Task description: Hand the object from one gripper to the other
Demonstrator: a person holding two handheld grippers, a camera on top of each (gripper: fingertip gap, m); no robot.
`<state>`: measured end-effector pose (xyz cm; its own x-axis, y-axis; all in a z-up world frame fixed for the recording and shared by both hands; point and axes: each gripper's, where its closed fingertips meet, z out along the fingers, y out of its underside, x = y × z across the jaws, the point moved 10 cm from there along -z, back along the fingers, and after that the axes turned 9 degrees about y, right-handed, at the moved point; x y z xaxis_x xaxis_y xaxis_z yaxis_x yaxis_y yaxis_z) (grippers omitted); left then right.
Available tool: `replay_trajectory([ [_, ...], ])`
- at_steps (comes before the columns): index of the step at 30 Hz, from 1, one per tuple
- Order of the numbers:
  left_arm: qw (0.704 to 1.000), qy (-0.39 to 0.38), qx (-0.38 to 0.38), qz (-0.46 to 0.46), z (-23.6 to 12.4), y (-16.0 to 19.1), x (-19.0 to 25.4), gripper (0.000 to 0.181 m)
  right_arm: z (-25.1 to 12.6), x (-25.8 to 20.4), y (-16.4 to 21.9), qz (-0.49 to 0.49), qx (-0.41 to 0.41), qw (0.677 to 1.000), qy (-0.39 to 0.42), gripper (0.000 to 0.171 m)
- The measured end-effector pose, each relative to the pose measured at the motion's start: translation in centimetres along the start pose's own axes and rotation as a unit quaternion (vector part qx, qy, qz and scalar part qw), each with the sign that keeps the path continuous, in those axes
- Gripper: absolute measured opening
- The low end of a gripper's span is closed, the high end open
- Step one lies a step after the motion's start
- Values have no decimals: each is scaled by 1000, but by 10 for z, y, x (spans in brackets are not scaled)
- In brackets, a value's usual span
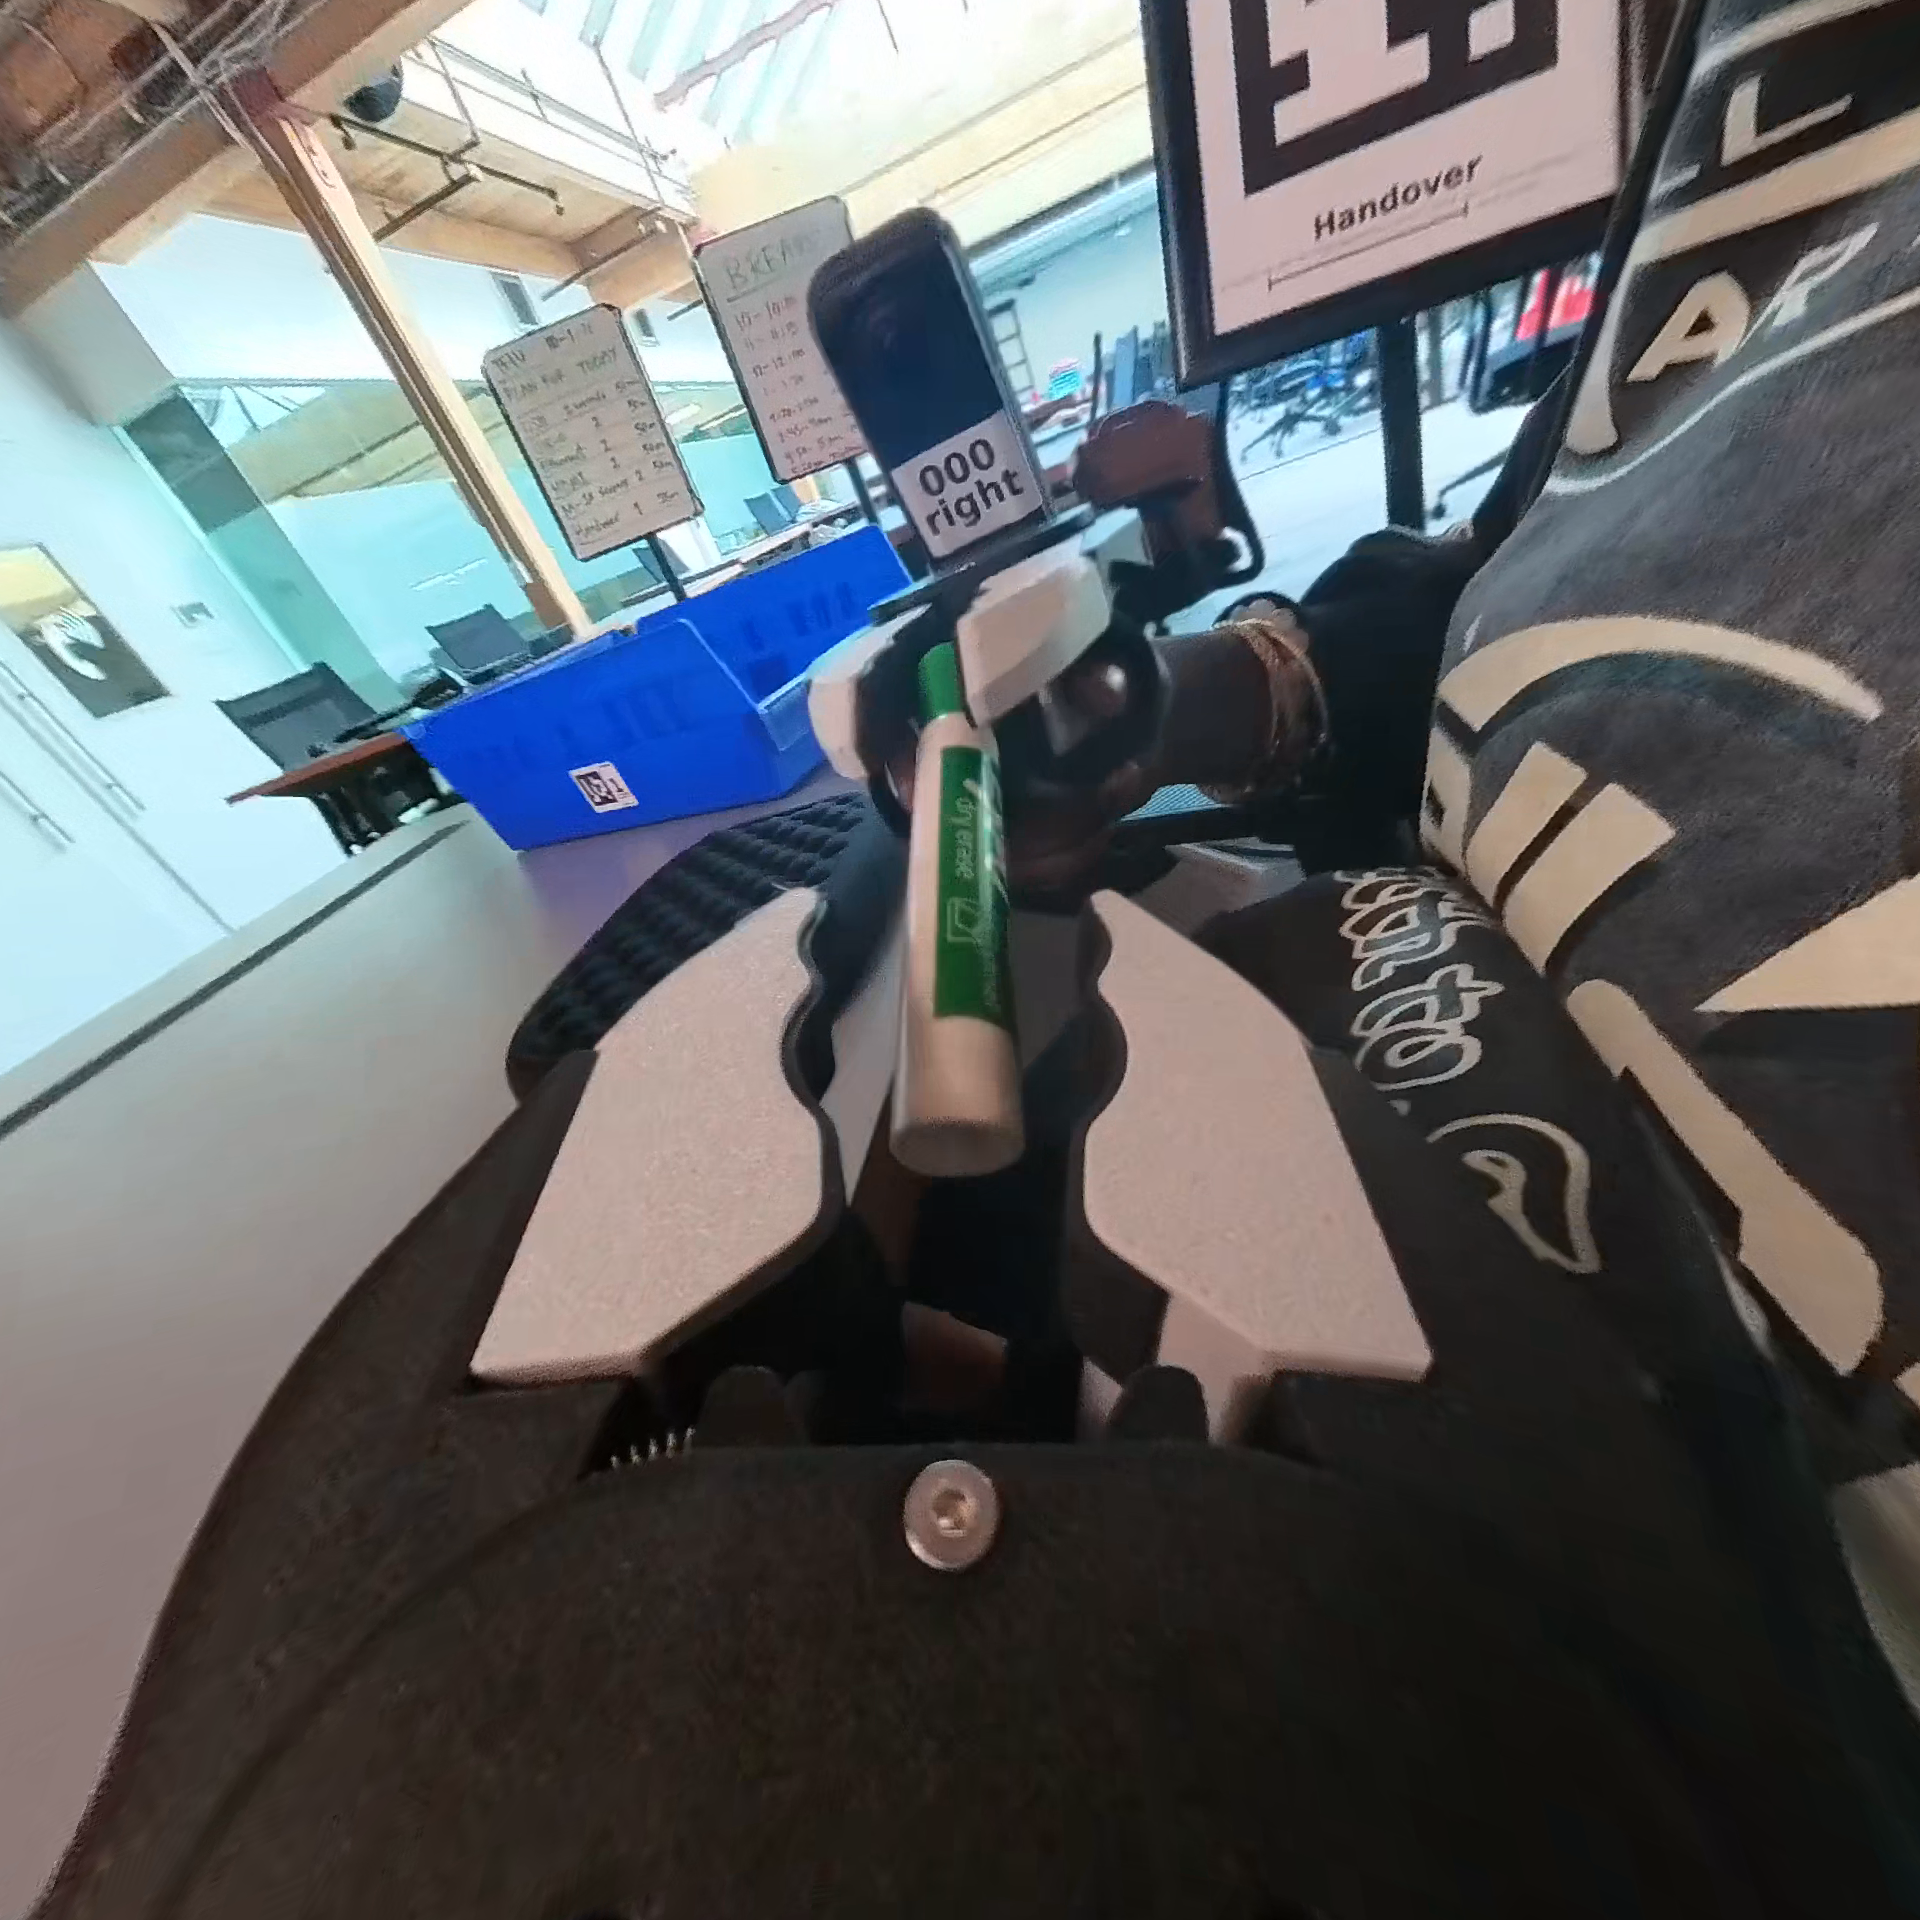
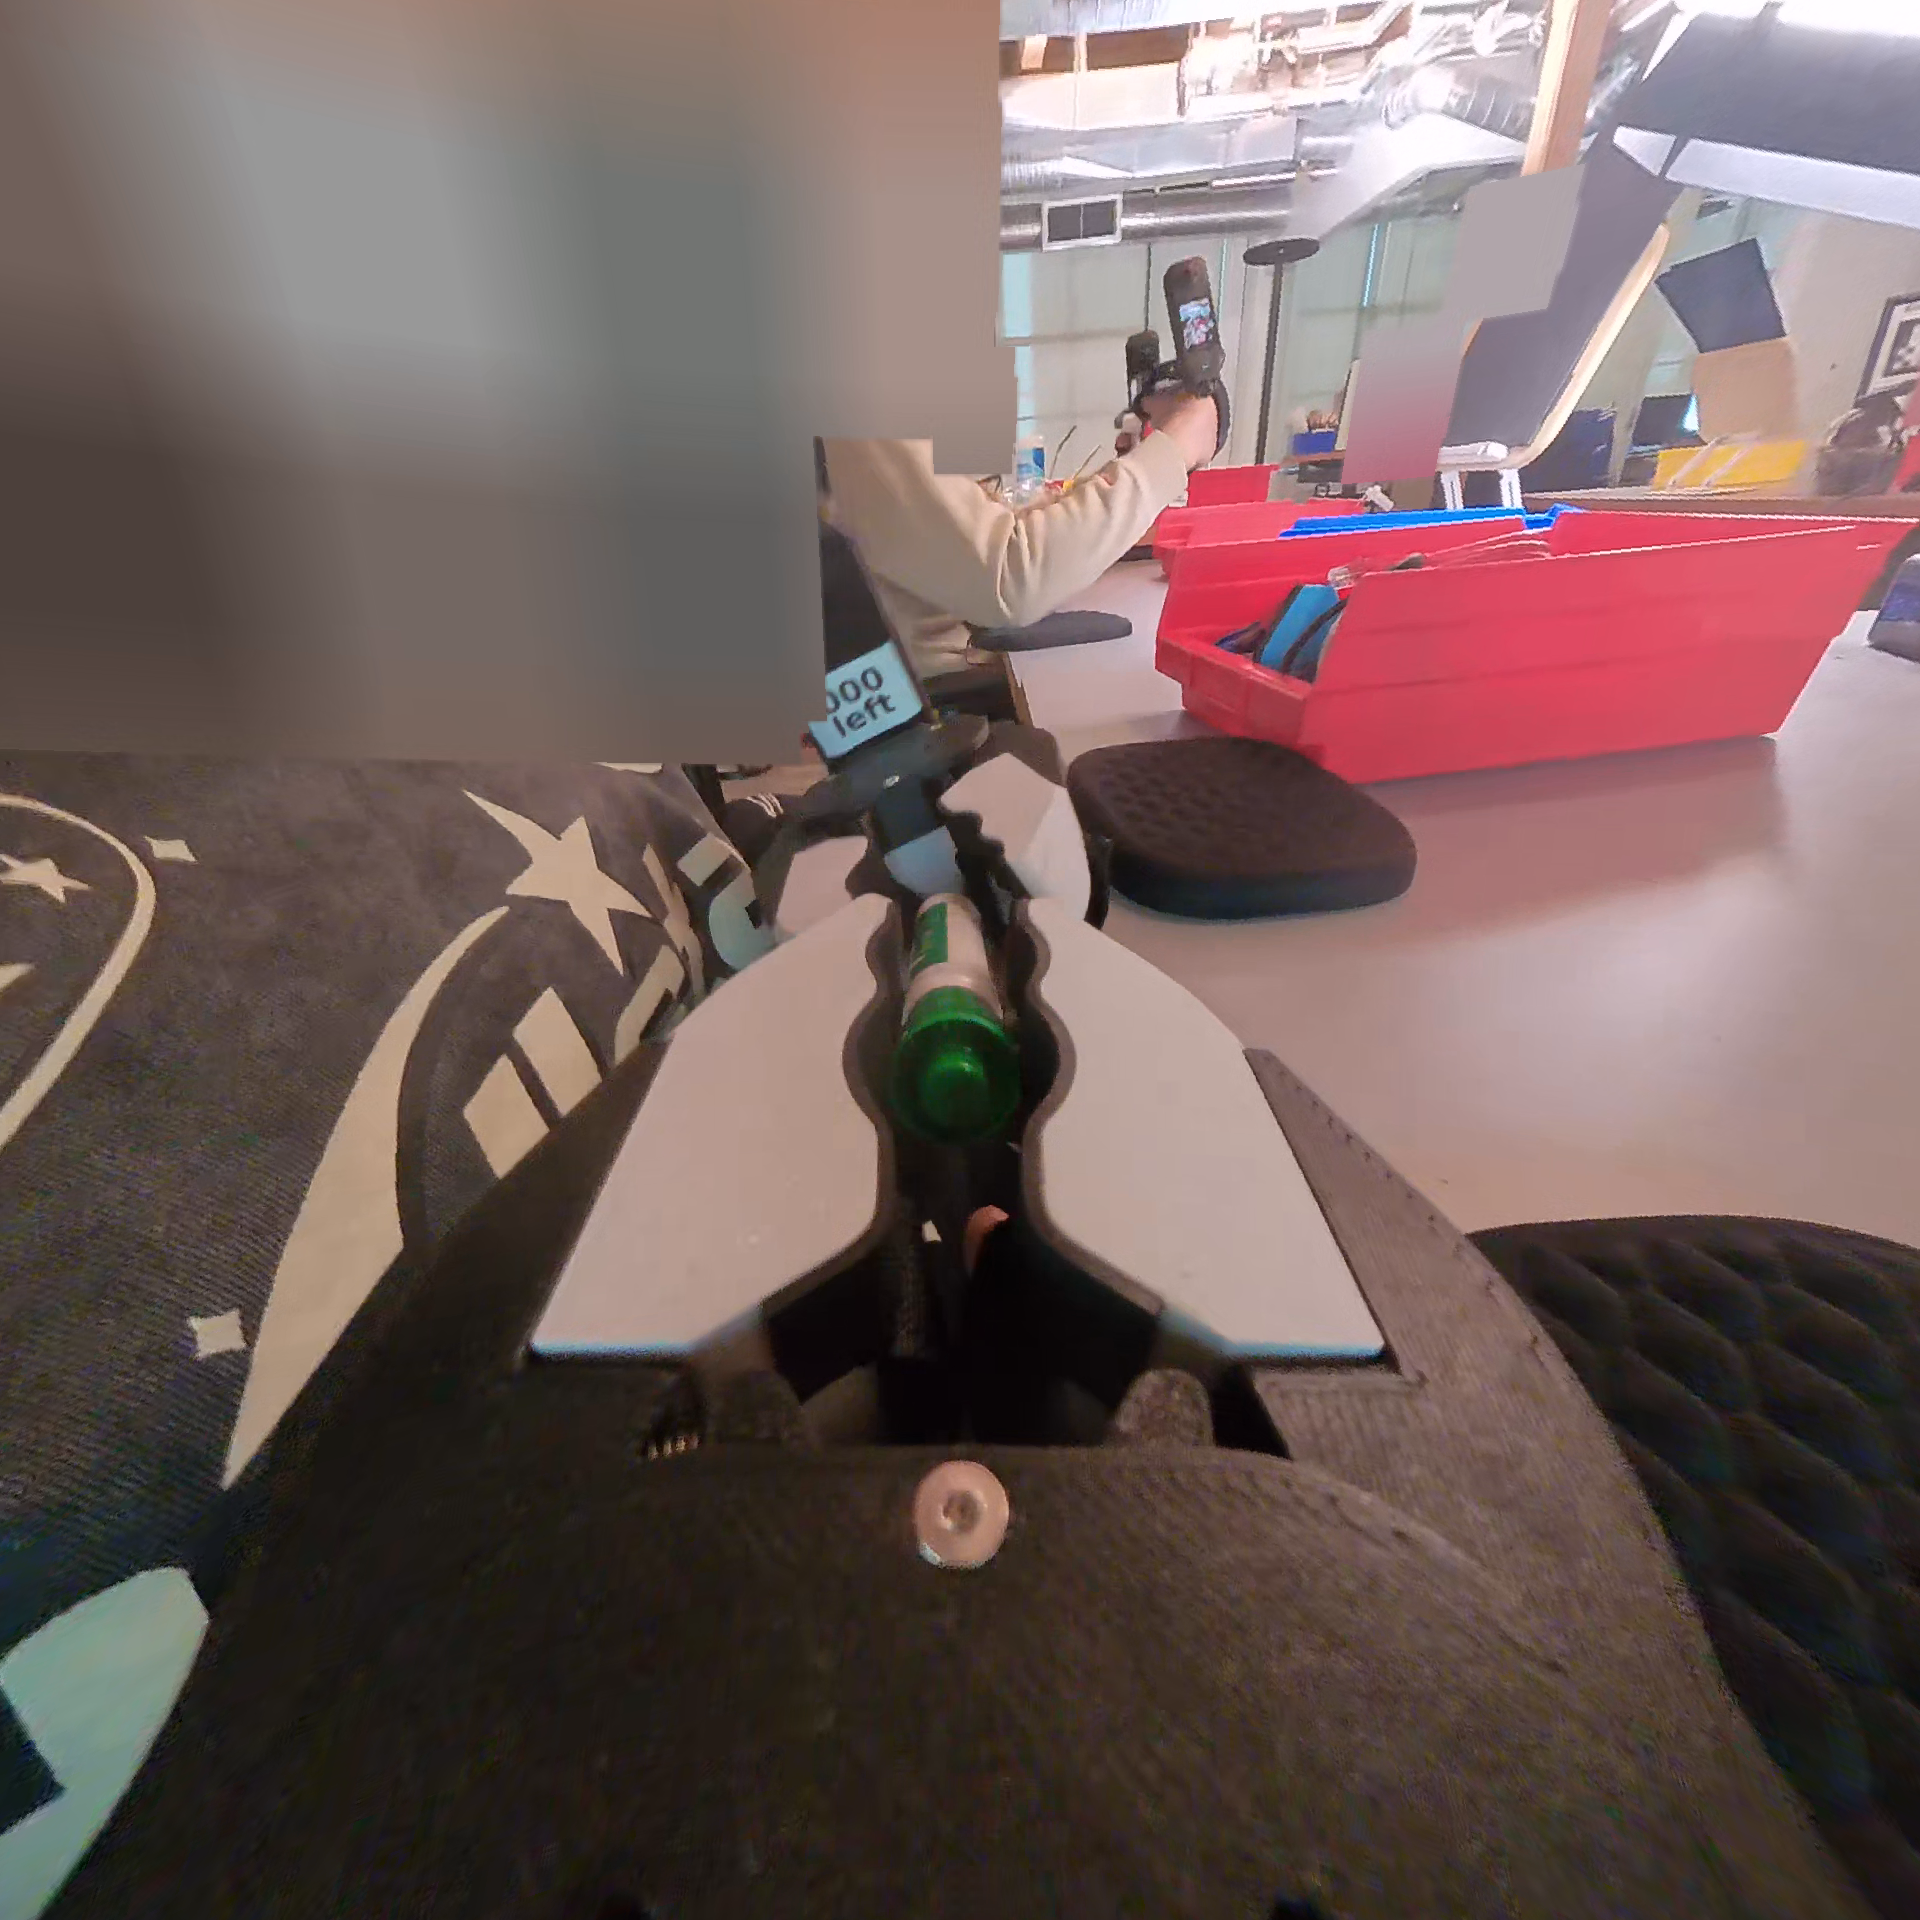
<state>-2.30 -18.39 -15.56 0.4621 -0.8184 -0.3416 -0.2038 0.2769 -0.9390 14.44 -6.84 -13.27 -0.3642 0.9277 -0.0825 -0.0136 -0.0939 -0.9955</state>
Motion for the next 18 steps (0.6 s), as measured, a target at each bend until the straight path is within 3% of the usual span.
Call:
replay_trajectory([
  [2, 999, -23, -3, 26, 0, -1, 0, 38, -1, 2, -1, 28, 10, 1000, -2, 19],
  [4, 999, -28, 3, 45, -2, -3, 1, 21, -2, 5, -1, 57, 14, 998, -4, 20],
  [9, 1000, 8, 11, -24, -5, -4, -3, 19, -1, 5, 1, 59, 8, 998, -19, 20],
  [13, 985, 71, 50, -150, -7, -3, -9, 20, -5, -6, -1, -108, -13, 994, -4, 43],
  [16, 964, 113, 63, -234, -9, 0, -13, 20, -9, -20, -3, -259, -16, 965, 25, 39],
  [18, 950, 136, 63, -272, -8, 3, -14, 20, -9, -25, -3, -308, -27, 950, 34, 35],
])
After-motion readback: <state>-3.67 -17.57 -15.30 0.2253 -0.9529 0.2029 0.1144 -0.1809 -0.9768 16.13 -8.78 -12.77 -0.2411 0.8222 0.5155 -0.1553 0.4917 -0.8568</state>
